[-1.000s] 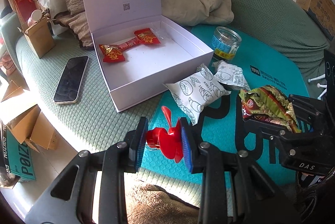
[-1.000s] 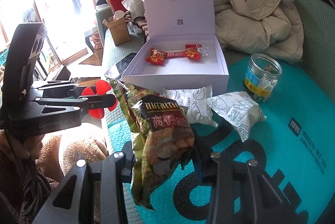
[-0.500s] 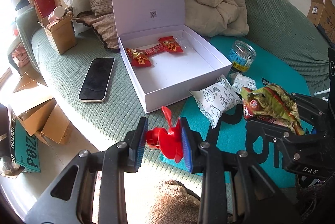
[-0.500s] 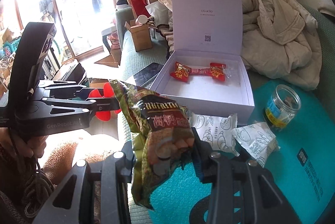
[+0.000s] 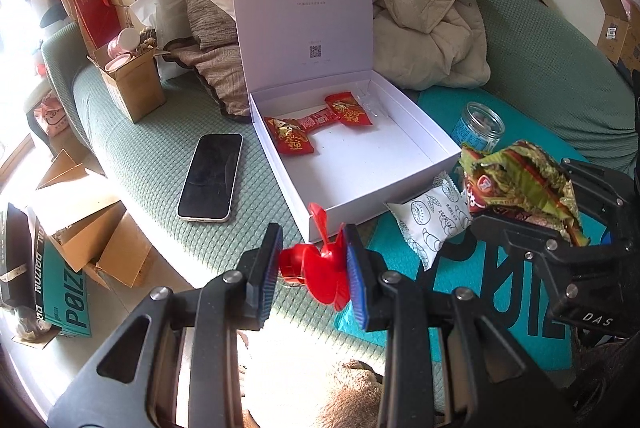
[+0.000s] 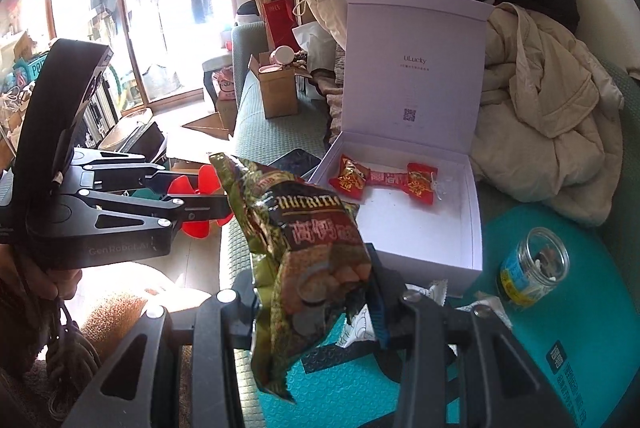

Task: Organize objects
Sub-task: 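Lift the green-gold bag with the right gripper while the left gripper lifts the red fan, then carry the red fan and green-gold bag with both grippers over the white box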

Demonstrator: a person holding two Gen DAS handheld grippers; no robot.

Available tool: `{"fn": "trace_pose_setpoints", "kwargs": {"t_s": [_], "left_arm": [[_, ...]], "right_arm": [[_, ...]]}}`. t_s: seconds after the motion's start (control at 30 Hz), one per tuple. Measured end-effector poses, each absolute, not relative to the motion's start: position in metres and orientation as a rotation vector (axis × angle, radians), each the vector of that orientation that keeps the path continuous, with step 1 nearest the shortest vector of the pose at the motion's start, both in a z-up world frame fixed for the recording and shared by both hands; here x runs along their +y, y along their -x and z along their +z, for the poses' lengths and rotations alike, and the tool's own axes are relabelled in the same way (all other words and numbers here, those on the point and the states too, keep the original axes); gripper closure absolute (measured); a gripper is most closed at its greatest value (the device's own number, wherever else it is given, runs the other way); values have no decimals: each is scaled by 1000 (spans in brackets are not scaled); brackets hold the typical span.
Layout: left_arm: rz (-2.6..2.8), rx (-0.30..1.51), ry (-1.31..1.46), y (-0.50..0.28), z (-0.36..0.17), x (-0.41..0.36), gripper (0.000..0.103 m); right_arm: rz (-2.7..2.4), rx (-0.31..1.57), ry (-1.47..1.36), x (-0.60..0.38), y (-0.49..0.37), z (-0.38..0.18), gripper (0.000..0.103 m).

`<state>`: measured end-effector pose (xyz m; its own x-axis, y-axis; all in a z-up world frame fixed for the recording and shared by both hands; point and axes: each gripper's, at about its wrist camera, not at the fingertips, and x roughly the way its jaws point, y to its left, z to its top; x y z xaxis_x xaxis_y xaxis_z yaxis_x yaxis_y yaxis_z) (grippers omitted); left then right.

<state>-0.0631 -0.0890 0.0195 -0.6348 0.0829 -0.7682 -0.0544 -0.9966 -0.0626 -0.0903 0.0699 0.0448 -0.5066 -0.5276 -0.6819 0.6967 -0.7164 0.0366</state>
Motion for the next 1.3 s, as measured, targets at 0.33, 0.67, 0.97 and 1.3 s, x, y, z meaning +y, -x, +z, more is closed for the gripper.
{"fn": "trace_pose_setpoints", "kwargs": {"t_s": [0.33, 0.67, 0.97, 1.3], "left_arm": [[2765, -27, 1291, 87, 24, -89, 74], [2741, -15, 1311, 121, 15, -86, 74], [2726, -17, 1306, 160, 10, -82, 74], [2735, 5, 1281, 201, 10, -73, 74]], "right_arm": [[-2214, 343, -882, 61, 114, 51, 62], [-2224, 360, -878, 59, 143, 52, 62], [-2262, 400, -855, 61, 175, 60, 62], [-2298, 387, -867, 63, 216, 63, 62]]}}
